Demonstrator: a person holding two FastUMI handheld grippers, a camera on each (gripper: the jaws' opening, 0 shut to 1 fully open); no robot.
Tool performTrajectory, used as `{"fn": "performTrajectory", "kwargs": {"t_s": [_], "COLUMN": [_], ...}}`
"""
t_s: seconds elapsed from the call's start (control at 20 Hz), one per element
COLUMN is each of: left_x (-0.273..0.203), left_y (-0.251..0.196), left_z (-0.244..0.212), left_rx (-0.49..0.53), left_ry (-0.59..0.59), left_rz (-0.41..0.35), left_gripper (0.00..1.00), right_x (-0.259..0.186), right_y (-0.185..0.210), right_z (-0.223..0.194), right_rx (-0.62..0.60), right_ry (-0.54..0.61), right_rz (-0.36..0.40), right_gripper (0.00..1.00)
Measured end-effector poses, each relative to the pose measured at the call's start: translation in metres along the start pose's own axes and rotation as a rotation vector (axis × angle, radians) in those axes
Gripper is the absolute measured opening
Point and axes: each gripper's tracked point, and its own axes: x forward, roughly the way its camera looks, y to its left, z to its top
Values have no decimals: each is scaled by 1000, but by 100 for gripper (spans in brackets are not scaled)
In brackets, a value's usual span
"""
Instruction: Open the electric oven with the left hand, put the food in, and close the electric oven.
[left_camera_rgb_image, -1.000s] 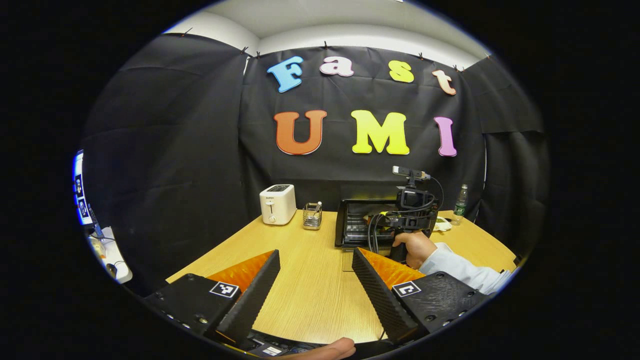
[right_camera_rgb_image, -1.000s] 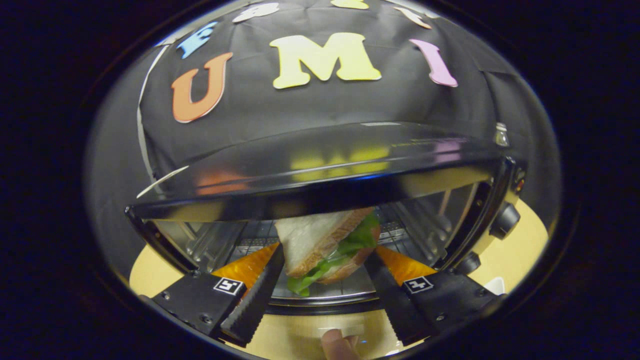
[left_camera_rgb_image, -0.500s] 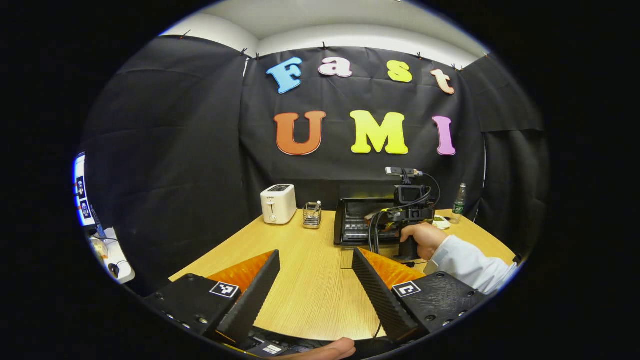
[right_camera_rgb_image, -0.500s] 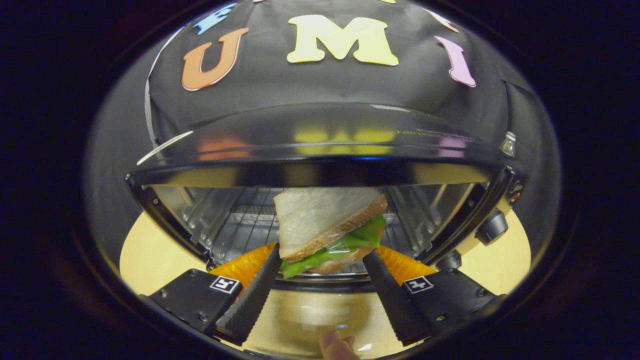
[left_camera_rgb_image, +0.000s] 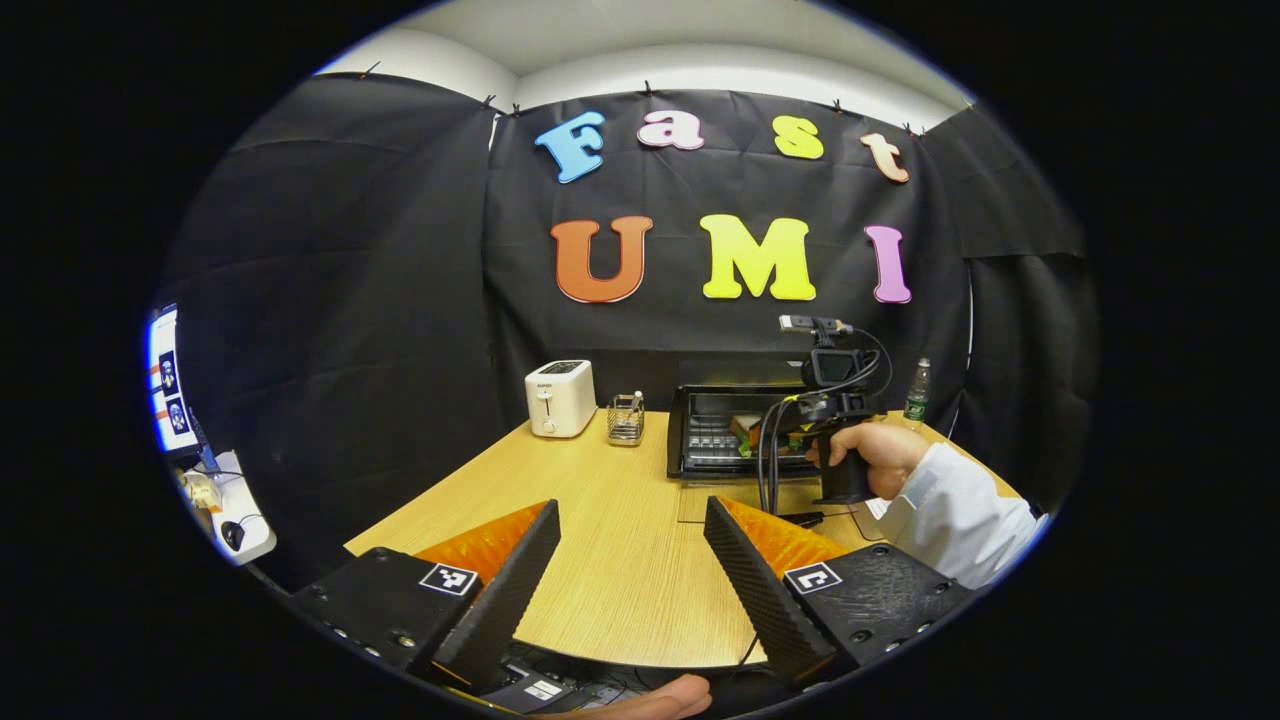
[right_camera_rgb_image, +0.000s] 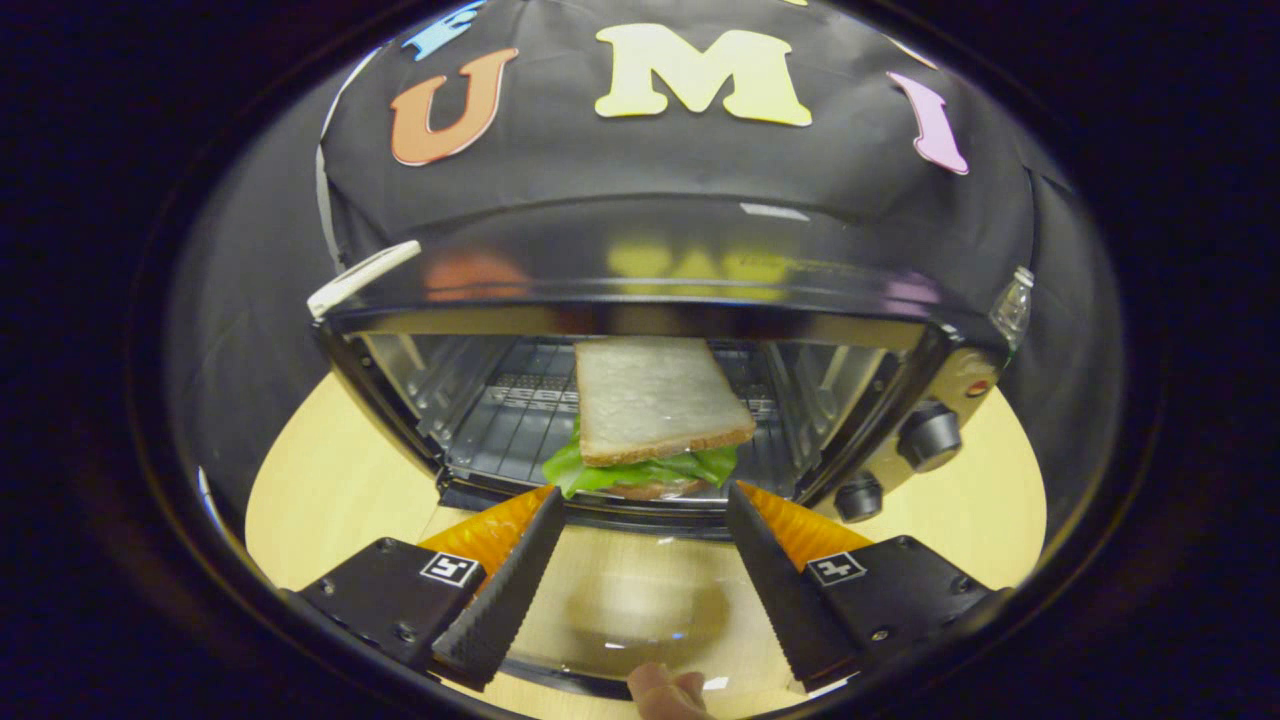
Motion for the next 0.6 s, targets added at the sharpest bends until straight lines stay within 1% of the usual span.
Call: {"fn": "performTrajectory", "kwargs": {"t_s": [0.1, 0.25, 0.4, 0.45, 0.55, 0.6], "left_x": [4, 14, 31, 36, 48, 54], "left_y": [-10, -24, -37, -41, -50, -56], "left_z": [-6, -12, -15, -17, -24, -26], "left_rx": [-16, -23, -26, -31, -35, -35], "left_ry": [19, 51, 72, 81, 113, 118], "left_rz": [-18, -50, -68, -77, -85, -89], "left_gripper": [95, 96, 96, 89, 89, 96], "right_x": [-28, -78, -134, -152, -191, -209], "right_y": [-3, -10, -25, -34, -42, -50], "right_z": [4, 10, 24, 25, 34, 38], "right_rx": [-9, 7, 12, 12, 26, 35], "right_ry": [-41, -111, -217, -250, -316, -349], "right_rz": [19, 53, 70, 65, 71, 72], "right_gripper": [100, 100, 100, 100, 100, 100]}}
